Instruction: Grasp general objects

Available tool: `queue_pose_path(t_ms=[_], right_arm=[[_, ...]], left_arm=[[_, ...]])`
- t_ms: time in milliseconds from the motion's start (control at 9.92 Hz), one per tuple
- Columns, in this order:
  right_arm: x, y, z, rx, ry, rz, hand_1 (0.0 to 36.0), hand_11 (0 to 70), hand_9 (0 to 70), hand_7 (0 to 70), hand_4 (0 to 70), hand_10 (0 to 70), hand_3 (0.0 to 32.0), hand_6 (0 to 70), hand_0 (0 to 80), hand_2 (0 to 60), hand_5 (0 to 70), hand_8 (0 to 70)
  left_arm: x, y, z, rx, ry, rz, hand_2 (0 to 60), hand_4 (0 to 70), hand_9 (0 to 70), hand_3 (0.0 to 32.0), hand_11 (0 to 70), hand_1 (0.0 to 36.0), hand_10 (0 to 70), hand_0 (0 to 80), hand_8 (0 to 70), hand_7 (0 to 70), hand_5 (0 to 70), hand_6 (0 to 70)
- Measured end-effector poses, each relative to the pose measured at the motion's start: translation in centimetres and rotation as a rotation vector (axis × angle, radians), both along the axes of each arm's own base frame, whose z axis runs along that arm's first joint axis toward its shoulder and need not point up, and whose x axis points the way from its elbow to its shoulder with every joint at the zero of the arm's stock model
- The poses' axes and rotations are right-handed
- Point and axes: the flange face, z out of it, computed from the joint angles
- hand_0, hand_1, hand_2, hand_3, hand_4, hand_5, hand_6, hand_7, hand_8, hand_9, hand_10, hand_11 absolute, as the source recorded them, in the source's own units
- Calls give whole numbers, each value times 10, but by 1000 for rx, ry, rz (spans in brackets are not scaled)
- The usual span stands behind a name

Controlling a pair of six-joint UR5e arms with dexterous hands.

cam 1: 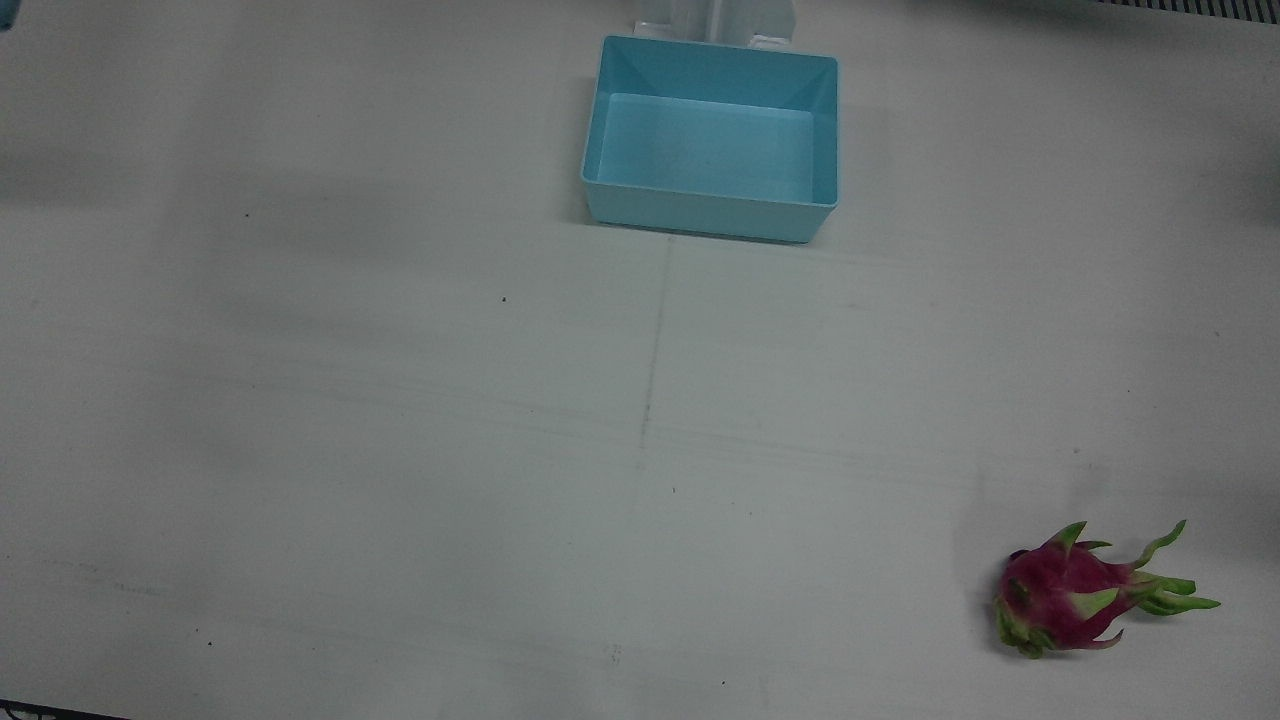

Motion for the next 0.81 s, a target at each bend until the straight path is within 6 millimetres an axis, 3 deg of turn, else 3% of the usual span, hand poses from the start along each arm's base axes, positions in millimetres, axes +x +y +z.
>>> queue_pose_path(t_ms=[101,202,302,403,504,605,705,806], right_arm=[[0,0,0,0,0,0,0,0,0,0,0,0,0,0,0,0,0,0],[0,0,0,0,0,0,0,0,0,0,0,0,0,0,0,0,0,0],[0,0,0,0,0,0,0,0,0,0,0,0,0,0,0,0,0,0],[0,0,0,0,0,0,0,0,0,0,0,0,0,0,0,0,0,0],[0,0,0,-1,0,0,0,0,0,0,0,0,0,0,0,0,0,0],[0,0,0,0,1,0,0,0,0,0,0,0,0,0,0,0,0,0],[0,0,0,0,0,0,0,0,0,0,0,0,0,0,0,0,0,0],[0,0,0,0,0,1,0,0,0,0,0,0,0,0,0,0,0,0]], left_arm=[[0,27,15,-10,-22,-11,0,301,273,0,195,79,130,486,166,560,215,338],[-1,58,29,-19,-58,-25,11,289,309,0,263,91,175,489,194,561,196,348],[-2,89,37,-24,-106,-39,88,267,295,0,302,118,200,495,184,534,171,326],[-8,115,39,-21,-170,-53,178,228,187,0,285,170,184,509,107,447,128,257],[-14,134,35,-16,-249,-54,241,158,52,0,164,232,97,535,18,315,76,144],[-22,151,30,-17,-337,-54,258,90,25,0,35,269,10,549,0,195,17,38],[-27,170,31,-28,-418,-63,256,14,9,0,0,284,0,550,0,117,0,0],[-28,185,34,-45,-486,-75,257,0,6,0,0,287,0,552,0,101,0,0]])
